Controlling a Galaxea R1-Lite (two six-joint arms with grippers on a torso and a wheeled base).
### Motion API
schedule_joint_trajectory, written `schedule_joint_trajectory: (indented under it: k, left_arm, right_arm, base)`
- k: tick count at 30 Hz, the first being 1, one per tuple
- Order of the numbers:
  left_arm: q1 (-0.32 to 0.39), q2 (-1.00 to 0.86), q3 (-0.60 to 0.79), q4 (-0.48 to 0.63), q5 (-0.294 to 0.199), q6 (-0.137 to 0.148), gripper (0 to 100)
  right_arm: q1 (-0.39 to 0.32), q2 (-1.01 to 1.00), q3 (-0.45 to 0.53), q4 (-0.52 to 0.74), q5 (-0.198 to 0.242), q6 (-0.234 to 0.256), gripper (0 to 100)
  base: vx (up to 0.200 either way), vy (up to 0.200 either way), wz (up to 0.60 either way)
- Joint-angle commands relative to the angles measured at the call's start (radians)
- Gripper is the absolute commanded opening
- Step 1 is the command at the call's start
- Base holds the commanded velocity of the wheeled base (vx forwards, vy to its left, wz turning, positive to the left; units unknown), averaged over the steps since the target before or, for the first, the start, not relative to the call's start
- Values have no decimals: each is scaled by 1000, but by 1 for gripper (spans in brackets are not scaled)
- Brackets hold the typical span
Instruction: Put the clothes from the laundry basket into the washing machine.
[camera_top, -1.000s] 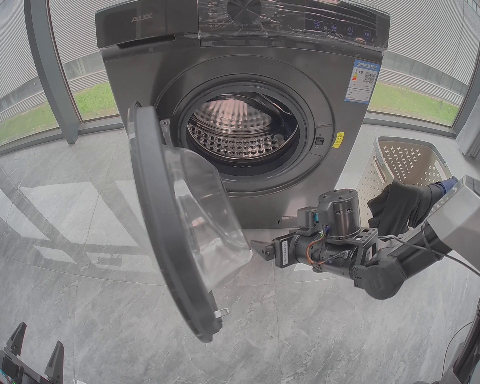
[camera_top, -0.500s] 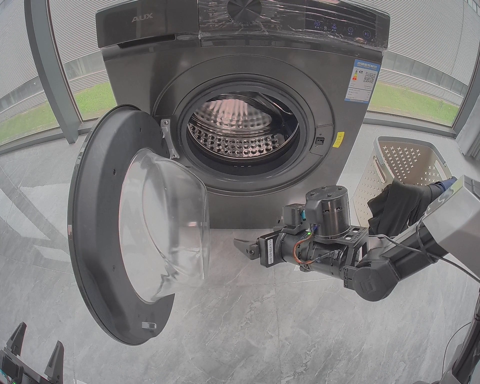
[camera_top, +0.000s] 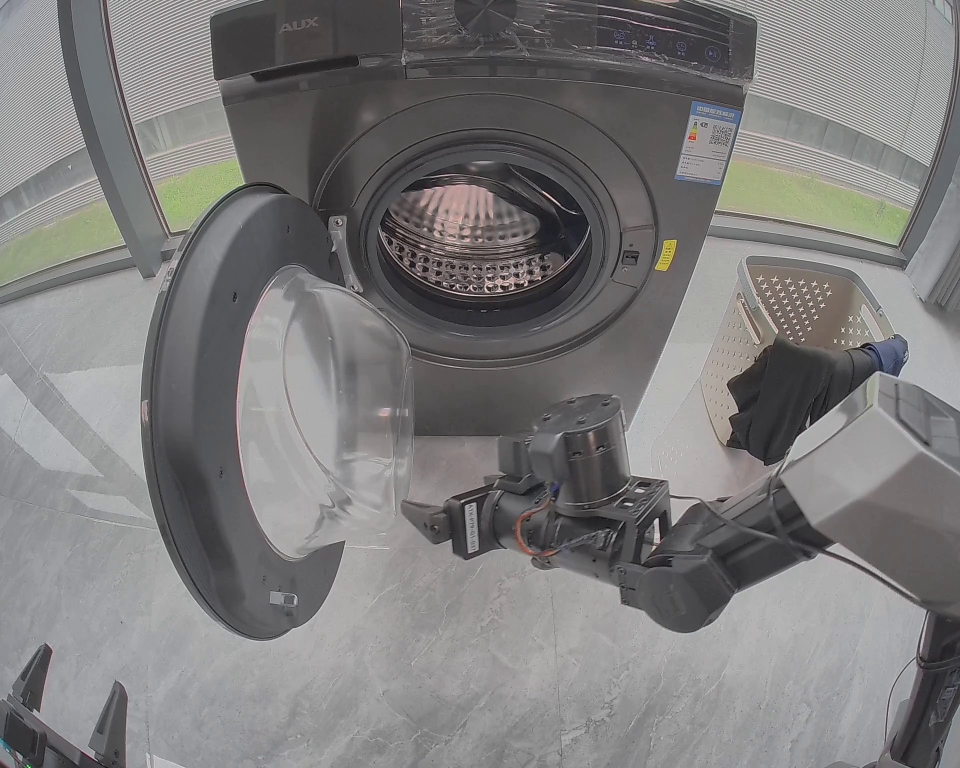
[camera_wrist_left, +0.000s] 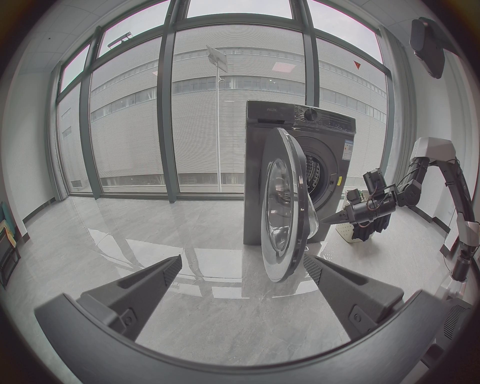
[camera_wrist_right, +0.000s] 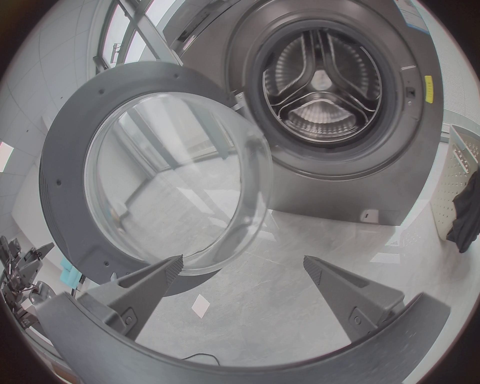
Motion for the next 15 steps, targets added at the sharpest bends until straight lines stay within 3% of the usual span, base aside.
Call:
schedule_joint_trajectory:
  k: [1,2,5,15]
  left_arm:
    - [0,-18,18,0,1,0,100]
    - [0,-18,18,0,3,-2,100]
    - [0,-18,18,0,3,-2,100]
    - [0,-18,18,0,3,3,100]
  right_arm:
    - [38,86,-58,-10,-18,9,100]
    - [61,129,-102,-19,-55,30,100]
    - [78,147,-134,-30,-62,64,100]
    - [57,151,-210,-15,-65,65,100]
  base:
    - [0,0,0]
    - [0,0,0]
    - [0,0,0]
    - [0,0,0]
